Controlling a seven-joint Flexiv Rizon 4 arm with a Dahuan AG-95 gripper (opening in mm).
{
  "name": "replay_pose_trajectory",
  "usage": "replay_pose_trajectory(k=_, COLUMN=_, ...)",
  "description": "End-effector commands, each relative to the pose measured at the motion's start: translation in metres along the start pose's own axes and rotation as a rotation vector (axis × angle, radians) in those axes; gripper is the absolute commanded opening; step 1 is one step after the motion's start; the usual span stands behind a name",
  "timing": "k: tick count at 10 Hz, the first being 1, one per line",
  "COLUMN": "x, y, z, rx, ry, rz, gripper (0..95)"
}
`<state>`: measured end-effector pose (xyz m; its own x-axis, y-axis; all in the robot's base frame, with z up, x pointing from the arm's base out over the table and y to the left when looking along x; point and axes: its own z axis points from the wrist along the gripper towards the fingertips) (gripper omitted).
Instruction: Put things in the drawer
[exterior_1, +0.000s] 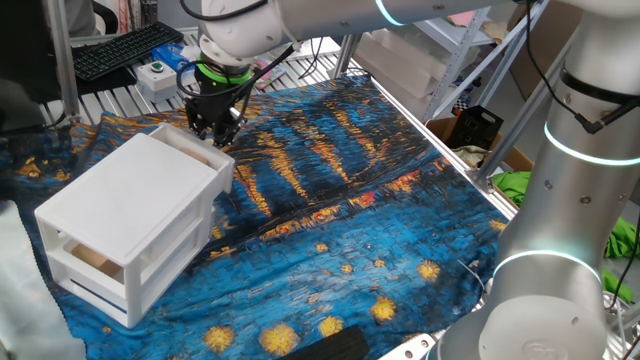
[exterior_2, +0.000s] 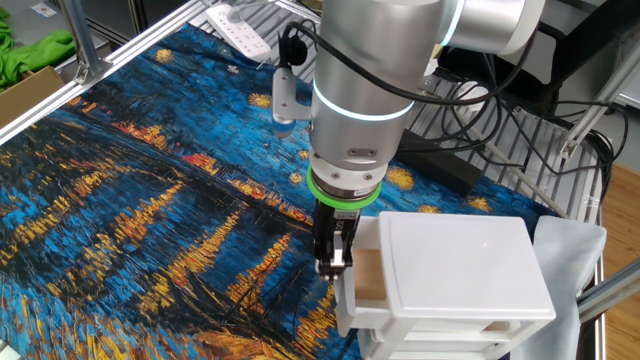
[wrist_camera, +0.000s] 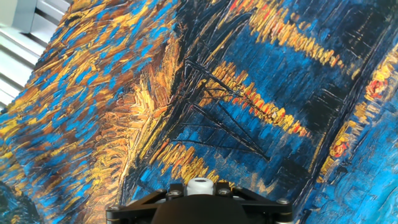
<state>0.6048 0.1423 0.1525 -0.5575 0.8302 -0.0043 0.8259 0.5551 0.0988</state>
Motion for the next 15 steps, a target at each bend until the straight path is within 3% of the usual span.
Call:
replay_pose_trajectory(k=1, x=0.0001, y=0.0001, z=-0.0002, rx=0.001, ry=0.006, rz=-0.033, gripper=0.0)
replay_pose_trajectory(k=6, x=-0.0006, y=0.0009, z=0.0005, rx=-0.001, ry=0.006, rz=-0.015, gripper=0.0)
replay_pose_trajectory(k=11, x=-0.0001, y=0.0002, z=0.0007, rx=0.046, ry=-0.007, rz=-0.015, gripper=0.0)
replay_pose_trajectory(k=15, x=0.0018, y=-0.0030, z=0.0012, rx=0.057, ry=-0.011, rz=0.002, gripper=0.0)
